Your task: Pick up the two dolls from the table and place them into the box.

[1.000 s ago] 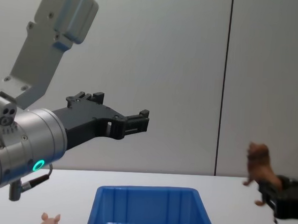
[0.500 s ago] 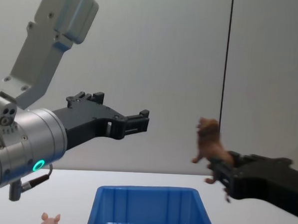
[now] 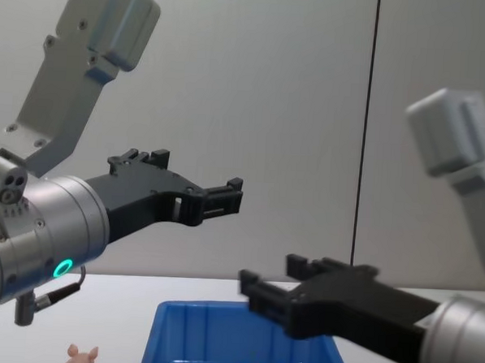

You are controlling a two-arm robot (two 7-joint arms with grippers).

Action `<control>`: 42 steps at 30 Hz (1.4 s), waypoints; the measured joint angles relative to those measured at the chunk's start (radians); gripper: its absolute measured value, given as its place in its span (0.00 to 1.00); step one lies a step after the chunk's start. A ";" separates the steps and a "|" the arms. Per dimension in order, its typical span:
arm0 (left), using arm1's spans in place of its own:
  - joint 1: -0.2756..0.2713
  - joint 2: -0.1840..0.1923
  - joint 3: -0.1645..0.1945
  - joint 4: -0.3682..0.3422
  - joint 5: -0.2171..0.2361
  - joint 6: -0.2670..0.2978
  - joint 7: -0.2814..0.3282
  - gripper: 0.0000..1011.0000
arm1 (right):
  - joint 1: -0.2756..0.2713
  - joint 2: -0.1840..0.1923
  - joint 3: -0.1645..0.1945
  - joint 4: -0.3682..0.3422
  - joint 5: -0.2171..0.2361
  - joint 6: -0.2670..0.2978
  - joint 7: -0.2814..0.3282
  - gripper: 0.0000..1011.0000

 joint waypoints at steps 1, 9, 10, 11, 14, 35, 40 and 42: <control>0.000 0.000 0.000 0.000 0.000 0.000 0.000 0.99 | 0.004 -0.003 -0.002 0.006 -0.001 0.000 0.003 0.62; 0.000 0.000 0.000 0.000 0.000 0.000 0.000 0.99 | 0.030 -0.025 -0.013 0.054 -0.010 -0.004 0.011 0.84; 0.000 0.000 0.000 0.000 0.000 0.000 0.000 0.99 | 0.031 -0.026 -0.014 0.057 -0.012 -0.005 0.004 0.89; 0.000 0.000 0.000 0.000 0.000 0.000 0.000 0.99 | 0.032 -0.027 -0.014 0.058 -0.013 -0.006 -0.001 0.91; 0.000 0.000 0.000 0.000 0.000 0.000 0.000 0.99 | 0.030 -0.027 -0.015 0.058 -0.016 -0.010 -0.024 0.99; 0.000 0.000 0.000 0.000 0.000 0.000 0.000 0.99 | -0.078 0.050 0.024 -0.069 -0.021 -0.011 -0.257 0.99; 0.000 0.000 0.000 0.000 0.000 0.000 0.000 0.99 | -0.099 0.068 0.038 -0.081 -0.009 -0.004 -0.291 0.99; 0.000 0.000 0.000 0.000 0.000 0.000 0.000 0.99 | -0.107 0.075 0.044 -0.082 -0.002 -0.001 -0.300 0.99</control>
